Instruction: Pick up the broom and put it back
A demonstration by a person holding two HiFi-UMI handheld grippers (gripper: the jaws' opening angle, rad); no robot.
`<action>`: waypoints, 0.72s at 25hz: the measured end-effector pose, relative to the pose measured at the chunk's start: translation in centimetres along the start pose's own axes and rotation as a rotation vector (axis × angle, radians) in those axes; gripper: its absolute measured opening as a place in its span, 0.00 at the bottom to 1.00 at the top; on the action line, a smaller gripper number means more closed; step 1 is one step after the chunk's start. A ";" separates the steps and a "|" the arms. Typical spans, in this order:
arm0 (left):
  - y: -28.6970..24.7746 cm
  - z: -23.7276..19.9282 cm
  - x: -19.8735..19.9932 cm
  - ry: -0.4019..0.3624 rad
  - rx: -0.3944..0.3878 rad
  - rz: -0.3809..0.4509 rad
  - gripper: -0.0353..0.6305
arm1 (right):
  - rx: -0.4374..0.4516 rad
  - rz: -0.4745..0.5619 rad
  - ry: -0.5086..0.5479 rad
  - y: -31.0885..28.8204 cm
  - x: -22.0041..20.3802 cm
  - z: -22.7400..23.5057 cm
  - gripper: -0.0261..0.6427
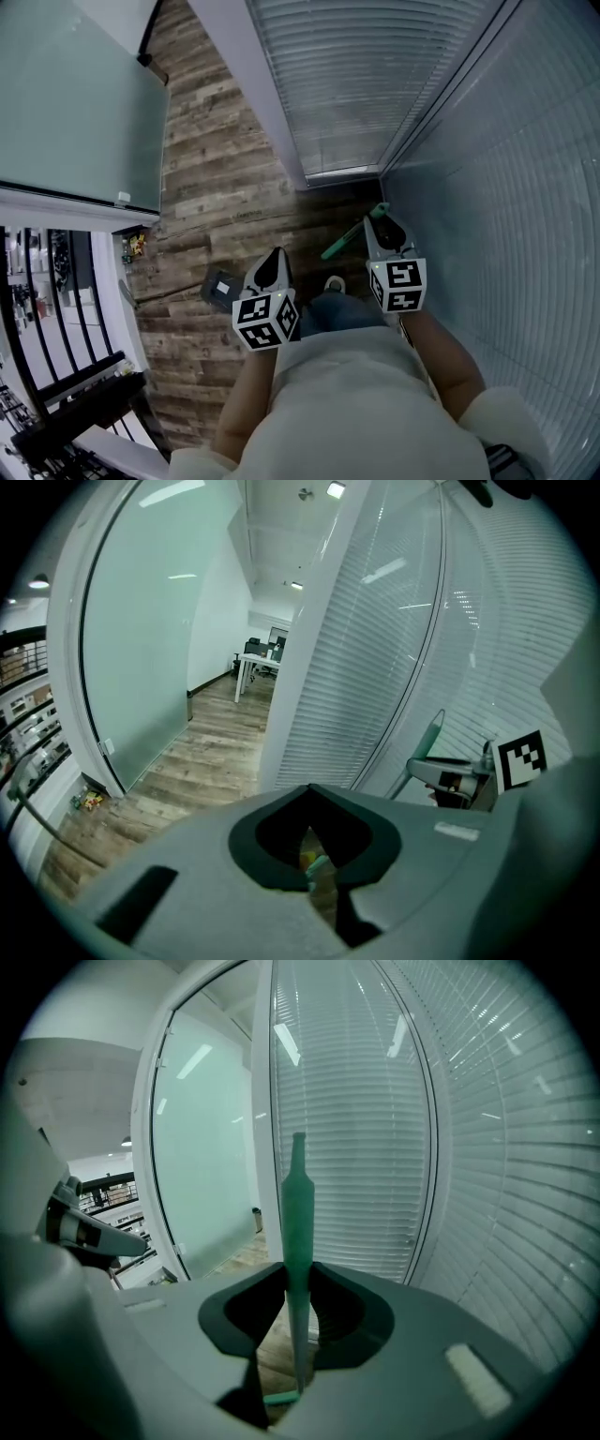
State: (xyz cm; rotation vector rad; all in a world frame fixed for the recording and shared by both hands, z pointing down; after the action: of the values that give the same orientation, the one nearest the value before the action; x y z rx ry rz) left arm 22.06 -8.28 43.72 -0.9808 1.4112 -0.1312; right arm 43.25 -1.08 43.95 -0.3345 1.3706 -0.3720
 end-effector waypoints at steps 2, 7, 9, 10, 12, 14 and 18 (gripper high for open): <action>-0.5 0.5 0.1 0.005 0.001 -0.005 0.06 | -0.009 -0.006 -0.002 -0.5 -0.3 0.9 0.18; -1.5 2.0 -0.4 0.009 -0.007 -0.004 0.06 | -0.038 -0.020 -0.011 -1.5 -2.1 3.0 0.18; -1.9 2.4 -0.7 0.000 -0.015 -0.009 0.06 | -0.051 -0.029 -0.016 -2.1 -2.9 3.7 0.18; -2.1 2.4 -0.7 -0.003 -0.020 -0.011 0.06 | -0.057 -0.034 -0.019 -2.5 -3.2 3.9 0.18; -2.5 2.4 -0.7 -0.007 -0.028 -0.020 0.06 | -0.068 -0.045 -0.025 -3.3 -3.8 4.4 0.18; -3.2 2.4 -0.7 -0.008 -0.038 -0.036 0.06 | -0.075 -0.058 -0.032 -4.2 -4.3 4.9 0.18; -5.4 2.5 -1.1 -0.016 -0.058 -0.059 0.06 | -0.095 -0.071 -0.050 -6.1 -5.5 6.3 0.18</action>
State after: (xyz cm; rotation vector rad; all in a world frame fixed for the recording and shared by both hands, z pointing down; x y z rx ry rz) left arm 26.46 -9.74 47.64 -1.0702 1.3782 -0.1263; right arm 48.25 -4.03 52.62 -0.4691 1.3324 -0.3551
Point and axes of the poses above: the fingertips, and each gripper's own axes: y backward along the fingers, z to its right, x out of its top, the point moved 4 cm from there along y, backward along the fingers, and after that the axes turned 13 degrees about x, right-handed, at the moved point
